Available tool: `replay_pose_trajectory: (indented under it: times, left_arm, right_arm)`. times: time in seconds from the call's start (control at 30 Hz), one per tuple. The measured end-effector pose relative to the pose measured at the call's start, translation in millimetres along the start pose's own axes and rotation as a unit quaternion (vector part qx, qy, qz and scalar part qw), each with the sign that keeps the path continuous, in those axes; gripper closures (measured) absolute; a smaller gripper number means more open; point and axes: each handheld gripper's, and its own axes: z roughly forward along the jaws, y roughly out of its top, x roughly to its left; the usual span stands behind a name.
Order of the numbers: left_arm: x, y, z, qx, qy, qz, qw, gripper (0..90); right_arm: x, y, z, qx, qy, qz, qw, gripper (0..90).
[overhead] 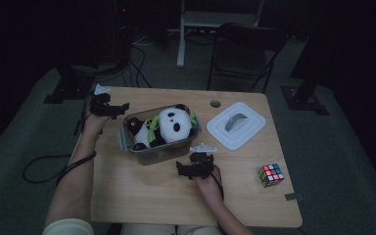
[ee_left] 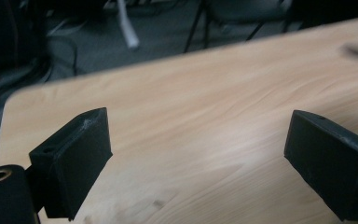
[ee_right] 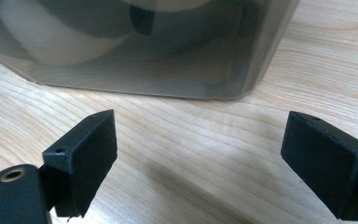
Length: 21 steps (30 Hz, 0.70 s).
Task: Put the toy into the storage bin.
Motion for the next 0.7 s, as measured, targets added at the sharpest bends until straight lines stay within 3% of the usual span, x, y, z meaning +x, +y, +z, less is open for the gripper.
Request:
replay_pose_trajectory:
  times: [0.03,0.13,0.3,0.37,0.53,0.7]
  left_arm:
    - [2.1,-4.6,7.4,0.010,0.000,-0.011,0.9999,8.2]
    - [-0.7,-11.7,21.0,0.031,-0.005,-0.003,0.9995,8.1]
    - [-10.6,-14.7,32.3,0.032,-0.038,-0.008,0.9987,8.1]
    - [-15.4,-14.4,33.4,0.028,-0.049,-0.001,0.9984,8.1]
    - [-21.9,-15.7,31.3,0.022,-0.049,0.009,0.9985,8.2]
    - [-33.1,-21.1,25.5,0.023,-0.063,0.016,0.9976,8.1]
  right_arm:
    - [-0.9,-0.1,-0.3,0.000,-0.002,-0.001,1.0000,10.4]
    - [-6.0,-1.7,-1.7,-0.001,-0.003,0.006,1.0000,10.3]
    - [-9.1,-2.2,-3.0,-0.001,-0.005,0.008,1.0000,10.4]
    - [-10.6,-2.2,-3.4,0.000,-0.008,0.008,0.9999,10.4]
    - [-13.6,-2.6,-6.7,-0.003,-0.012,0.009,0.9999,10.4]
    - [-18.7,-1.4,-11.4,-0.010,-0.017,0.011,0.9998,10.4]
